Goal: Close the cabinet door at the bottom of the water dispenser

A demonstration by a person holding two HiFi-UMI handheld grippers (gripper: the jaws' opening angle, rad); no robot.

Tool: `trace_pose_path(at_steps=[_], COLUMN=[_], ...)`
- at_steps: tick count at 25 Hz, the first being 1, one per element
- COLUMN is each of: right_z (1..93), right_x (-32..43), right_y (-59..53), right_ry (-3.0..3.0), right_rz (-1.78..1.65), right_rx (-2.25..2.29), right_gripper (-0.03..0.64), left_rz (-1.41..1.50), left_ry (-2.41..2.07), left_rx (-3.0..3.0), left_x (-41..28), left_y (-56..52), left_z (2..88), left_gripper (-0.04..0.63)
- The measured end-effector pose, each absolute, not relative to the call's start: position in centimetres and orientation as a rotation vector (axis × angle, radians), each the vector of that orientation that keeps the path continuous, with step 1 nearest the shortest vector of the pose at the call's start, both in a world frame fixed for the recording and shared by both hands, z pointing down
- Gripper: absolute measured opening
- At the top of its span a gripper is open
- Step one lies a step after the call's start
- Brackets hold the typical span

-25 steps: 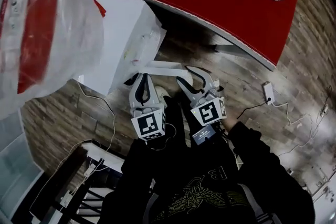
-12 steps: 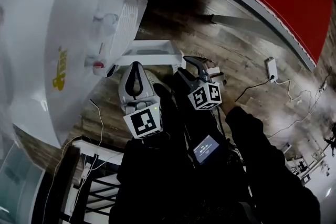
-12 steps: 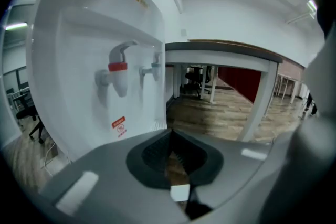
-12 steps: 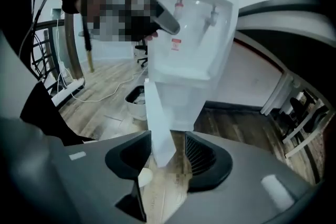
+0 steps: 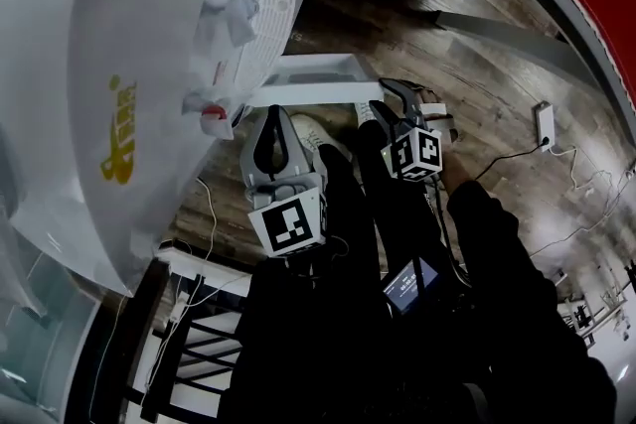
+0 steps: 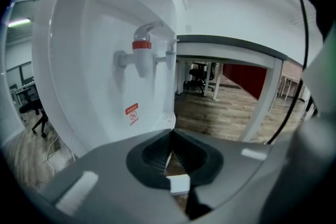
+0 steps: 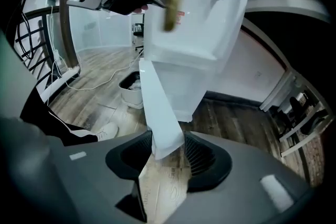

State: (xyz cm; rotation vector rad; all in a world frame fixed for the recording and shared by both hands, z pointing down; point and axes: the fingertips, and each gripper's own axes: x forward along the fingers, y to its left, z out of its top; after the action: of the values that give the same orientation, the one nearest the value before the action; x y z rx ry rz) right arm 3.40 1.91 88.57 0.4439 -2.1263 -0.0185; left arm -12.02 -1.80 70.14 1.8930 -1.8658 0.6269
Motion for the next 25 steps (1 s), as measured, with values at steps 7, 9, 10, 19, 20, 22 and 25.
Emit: trace_pose_path(at_steps=[7,9,10,19,20,22,25], right_z=[88.4,88.3,88.2,87.5,87.2,86.8,86.4], right_x=[3.2,2.8,2.5,-2.7,-3.3,-4.6,-6.6], right_y=[-2.8,-5.1,-6.3,-18.4,-19.6,-21.6,-22.8], right_ry=[-2.115,-2.117,-2.117,-2.111,-2.113,-2.113,-2.113], right_rz=[-0.126,-0.172,-0.192,-0.122,-0.080,-0.022,-0.027], right_rx=[0.436,0.442,0.450,0.656,0.708,0.776,0.773], right_gripper=[0.206,0.207,0.206,0.179,0.181,0.179,0.176], left_rz=[0.573,0.575,0.577,0.622,0.624,0.627,0.628], left_ry=[-1.877,-1.873,-1.872,-1.828,-1.823,-1.820,-1.827], left_rx=[1.887,1.883,1.883,1.922,1.926,1.927,1.926], left_x=[-12.4,-12.5,-12.7,-12.6,-12.7,-12.9,-13.3], left_y=[-2.3,-2.2,-2.2,-2.0,-2.0,-2.1,-2.4], left_z=[69.7,69.8,69.9,70.5,70.5,70.6,70.5], left_gripper=[0.008,0.008,0.008,0.008,0.008,0.008,0.008])
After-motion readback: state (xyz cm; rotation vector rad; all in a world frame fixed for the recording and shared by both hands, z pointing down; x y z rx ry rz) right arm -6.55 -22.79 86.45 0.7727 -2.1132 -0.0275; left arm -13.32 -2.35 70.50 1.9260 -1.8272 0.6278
